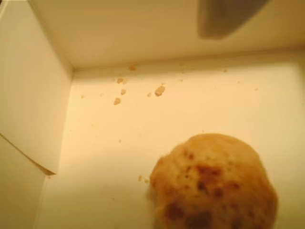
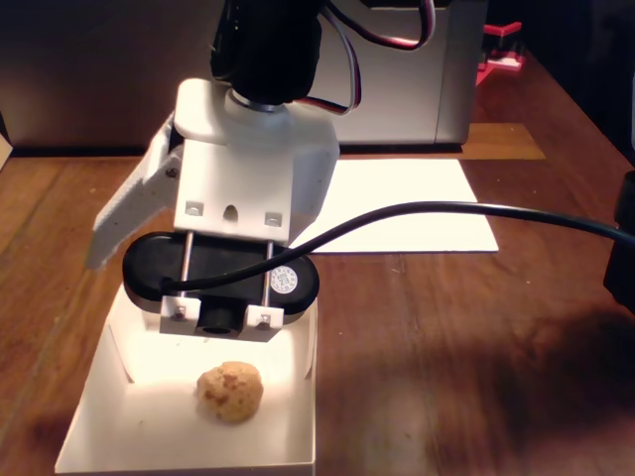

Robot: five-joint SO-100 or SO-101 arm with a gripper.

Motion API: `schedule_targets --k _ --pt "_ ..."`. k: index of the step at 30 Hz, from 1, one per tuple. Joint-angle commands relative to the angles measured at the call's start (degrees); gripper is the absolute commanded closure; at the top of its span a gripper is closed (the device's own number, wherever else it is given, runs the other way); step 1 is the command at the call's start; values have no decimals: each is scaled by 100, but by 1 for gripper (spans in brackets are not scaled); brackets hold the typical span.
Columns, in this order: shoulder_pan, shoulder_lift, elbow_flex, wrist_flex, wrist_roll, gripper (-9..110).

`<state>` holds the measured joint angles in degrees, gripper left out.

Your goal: Grasp a mini cookies block and put it in the white box.

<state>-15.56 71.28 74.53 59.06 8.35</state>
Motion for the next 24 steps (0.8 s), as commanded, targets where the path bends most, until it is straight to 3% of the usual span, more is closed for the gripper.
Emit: schedule_targets --k 1,18,24 --pt "88 387 -519 -62 -18 59" --pt "606 1134 -501 325 -272 101" --pt "1037 1564 -501 606 -466 102"
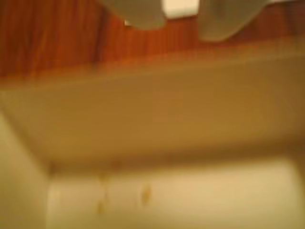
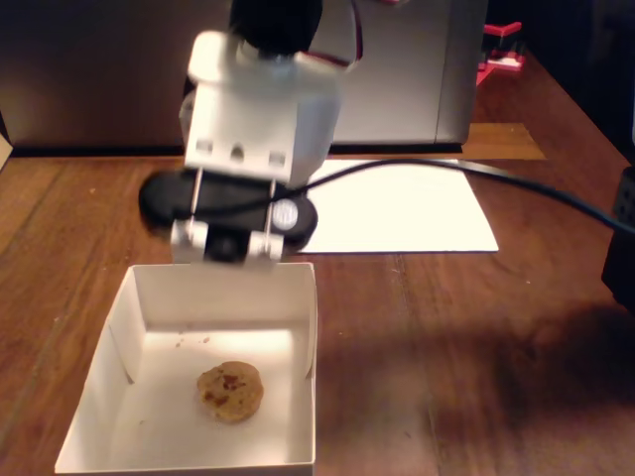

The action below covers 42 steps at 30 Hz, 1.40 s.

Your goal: Grasp a mini cookies block and put it in the white box.

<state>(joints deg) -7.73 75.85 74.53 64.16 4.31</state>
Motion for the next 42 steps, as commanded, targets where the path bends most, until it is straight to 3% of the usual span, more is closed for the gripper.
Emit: schedule_targets --k 1,12,42 --pt "352 1204 -501 123 -88 102" --pt "1028 2303 176 448 -343 102" --pt "940 7348 7163 -1362 -105 102"
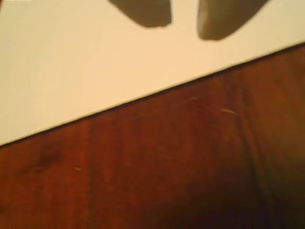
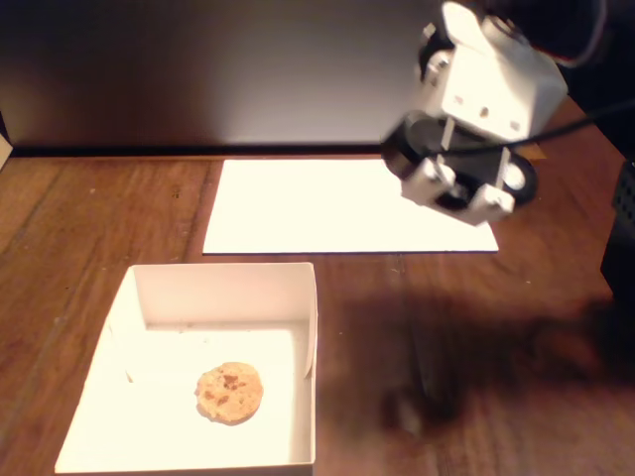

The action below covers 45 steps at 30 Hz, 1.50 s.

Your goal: Grasp a mini cookies block and put it in the white box.

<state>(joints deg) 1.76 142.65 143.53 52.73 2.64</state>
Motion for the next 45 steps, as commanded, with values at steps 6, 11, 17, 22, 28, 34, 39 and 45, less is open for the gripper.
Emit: schedule_targets --k 6,11,17,22,28,34,39,45 --pt "132 1169 1099 -404 149 101" --pt "396 1600 1688 -598 220 101" --pt "369 2777 2575 -448 79 101" --pt "220 3823 3164 -53 -26 101" --pt "264 3902 3384 158 -26 101" --pt "237 4122 3621 457 -149 101" --pt "158 5062 3876 1055 -272 101" --pt "343 5071 3955 1230 -360 101"
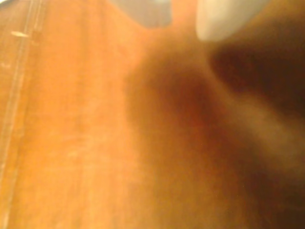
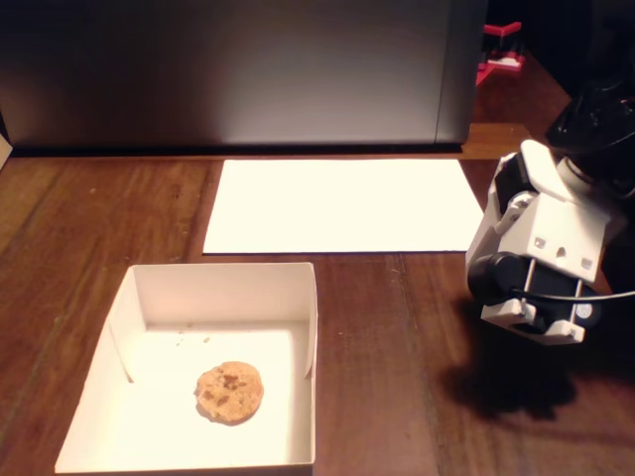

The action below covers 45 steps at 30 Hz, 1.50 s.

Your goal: Grasp a mini cookies block and put it in the white box.

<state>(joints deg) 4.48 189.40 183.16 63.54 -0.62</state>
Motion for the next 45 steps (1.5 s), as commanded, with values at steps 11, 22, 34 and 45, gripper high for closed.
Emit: schedule_targets --k 11,22,34,45 --pt "9 404 0 272 -308 101" --pt "-9 404 0 272 -202 101" --pt "-9 404 0 272 -229 101" --pt "-9 404 0 272 -229 101"
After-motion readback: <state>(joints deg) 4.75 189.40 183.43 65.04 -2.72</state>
